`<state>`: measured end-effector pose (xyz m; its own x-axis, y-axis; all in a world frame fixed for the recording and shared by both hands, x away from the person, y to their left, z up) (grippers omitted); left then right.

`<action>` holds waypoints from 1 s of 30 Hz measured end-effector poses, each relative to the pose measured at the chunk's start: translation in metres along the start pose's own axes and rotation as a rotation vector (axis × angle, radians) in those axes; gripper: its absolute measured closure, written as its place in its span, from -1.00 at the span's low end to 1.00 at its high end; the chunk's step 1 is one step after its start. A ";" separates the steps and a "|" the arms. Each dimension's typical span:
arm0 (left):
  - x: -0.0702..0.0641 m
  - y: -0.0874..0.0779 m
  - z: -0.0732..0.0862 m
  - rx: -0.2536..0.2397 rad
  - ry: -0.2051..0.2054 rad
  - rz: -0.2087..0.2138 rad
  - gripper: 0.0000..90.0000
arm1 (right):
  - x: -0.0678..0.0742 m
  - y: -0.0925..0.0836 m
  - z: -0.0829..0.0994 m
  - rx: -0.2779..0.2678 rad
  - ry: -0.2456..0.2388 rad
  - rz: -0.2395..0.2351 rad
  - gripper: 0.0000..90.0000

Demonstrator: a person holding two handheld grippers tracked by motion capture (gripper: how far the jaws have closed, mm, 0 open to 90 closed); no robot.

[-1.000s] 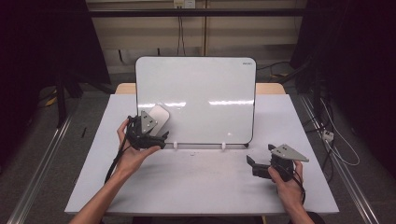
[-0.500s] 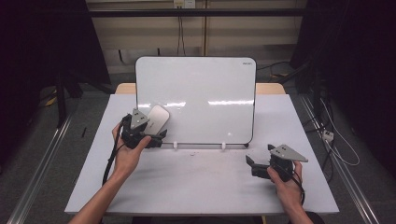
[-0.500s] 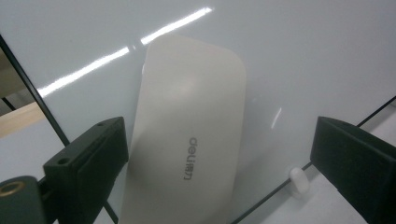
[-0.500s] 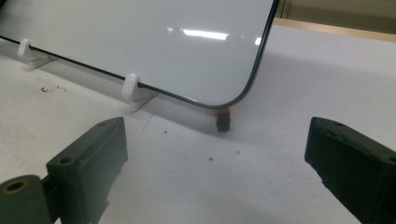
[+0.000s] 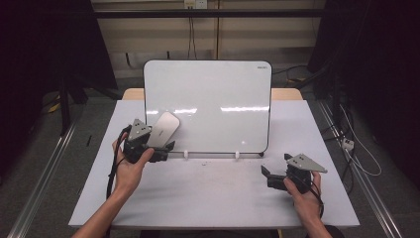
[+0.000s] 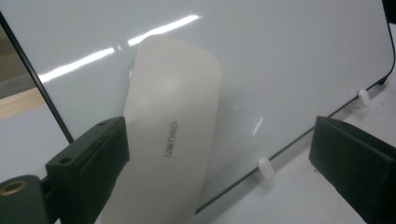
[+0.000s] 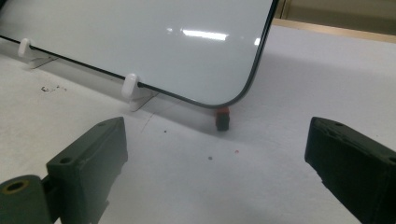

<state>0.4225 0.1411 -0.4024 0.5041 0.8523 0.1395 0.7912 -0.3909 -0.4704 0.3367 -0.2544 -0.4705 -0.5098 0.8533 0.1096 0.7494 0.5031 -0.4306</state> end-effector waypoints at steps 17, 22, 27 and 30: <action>0.011 -0.025 0.019 -0.018 -0.004 -0.056 -0.91 | -0.001 -0.003 0.002 -0.002 0.004 0.009 -0.86; 0.014 -0.032 0.028 -0.005 -0.012 -0.068 -0.90 | -0.001 -0.005 0.003 -0.002 0.006 0.012 -0.86; 0.015 -0.040 0.036 0.001 -0.018 -0.088 -0.90 | -0.001 -0.004 0.003 -0.002 0.006 0.013 -0.86; 0.015 -0.044 0.043 0.005 -0.026 -0.094 -0.89 | 0.000 -0.004 0.003 0.001 0.003 0.013 -0.86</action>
<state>0.3801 0.1862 -0.4168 0.4183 0.8940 0.1605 0.8330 -0.3071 -0.4602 0.3331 -0.2570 -0.4713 -0.4991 0.8600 0.1065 0.7555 0.4920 -0.4326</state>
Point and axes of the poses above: each handheld gripper's, and its own axes: y roughly forward along the jaws, z roughly out of its underside, x roughly to its left, the point moved 5 cm from there along y, roughly forward along the jaws, and after that the axes turned 11 degrees about -z, right-handed, at the moved point
